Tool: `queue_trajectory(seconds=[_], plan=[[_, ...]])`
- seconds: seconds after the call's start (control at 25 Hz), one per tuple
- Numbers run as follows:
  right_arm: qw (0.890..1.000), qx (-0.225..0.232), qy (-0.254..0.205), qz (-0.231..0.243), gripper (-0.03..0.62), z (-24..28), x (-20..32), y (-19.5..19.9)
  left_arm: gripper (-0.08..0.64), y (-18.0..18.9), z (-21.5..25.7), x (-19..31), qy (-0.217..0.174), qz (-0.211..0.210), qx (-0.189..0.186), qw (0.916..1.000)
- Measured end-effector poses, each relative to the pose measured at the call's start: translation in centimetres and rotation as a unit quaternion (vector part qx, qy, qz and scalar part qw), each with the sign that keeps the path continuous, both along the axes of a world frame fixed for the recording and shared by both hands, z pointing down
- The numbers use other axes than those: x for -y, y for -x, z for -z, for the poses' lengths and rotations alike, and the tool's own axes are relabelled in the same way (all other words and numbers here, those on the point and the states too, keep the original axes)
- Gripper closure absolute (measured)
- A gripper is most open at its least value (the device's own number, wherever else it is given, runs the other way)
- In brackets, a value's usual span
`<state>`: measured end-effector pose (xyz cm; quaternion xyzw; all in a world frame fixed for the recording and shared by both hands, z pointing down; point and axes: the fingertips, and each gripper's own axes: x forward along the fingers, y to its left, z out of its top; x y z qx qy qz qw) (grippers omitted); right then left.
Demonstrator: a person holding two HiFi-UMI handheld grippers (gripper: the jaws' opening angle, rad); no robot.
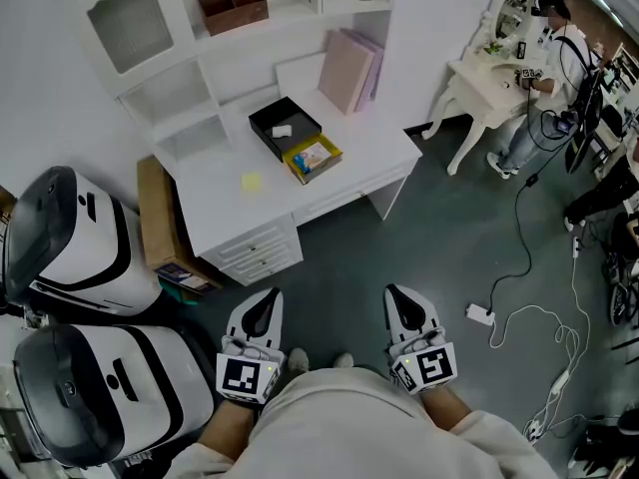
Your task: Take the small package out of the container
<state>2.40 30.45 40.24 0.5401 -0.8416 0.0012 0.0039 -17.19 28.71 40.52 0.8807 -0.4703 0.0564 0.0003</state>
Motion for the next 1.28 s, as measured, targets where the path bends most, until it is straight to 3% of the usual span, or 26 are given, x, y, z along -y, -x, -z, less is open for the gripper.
queue_trajectory(seconds=[0.32,0.36,0.48,0.6,1.28], plan=[[1.0,-0.005,0.007,0.004,0.568,-0.8,-0.2,-0.4,0.551,-0.3,0.3,-0.2,-0.008,-0.004,-0.014,0.9999],[1.0,-0.006,0.009,0.005,0.568,-0.8,-0.2,-0.4,0.519,-0.5,0.5,-0.3,-0.009,-0.008,-0.02,0.9997],[1.0,-0.007,0.009,0.006,0.568,-0.9,-0.3,-0.8,0.174,-0.8,1.0,-0.2,-0.018,-0.003,-0.033,0.9993],[1.0,-0.005,0.005,0.005,0.568,-0.8,-0.2,-1.3,0.121,-0.5,1.2,0.1,-0.03,0.022,-0.034,0.9987],[1.0,-0.006,0.018,0.01,0.568,-2.8,0.0,-4.5,0.12,-1.5,-0.2,1.5,-0.02,0.052,-0.008,0.9984]])
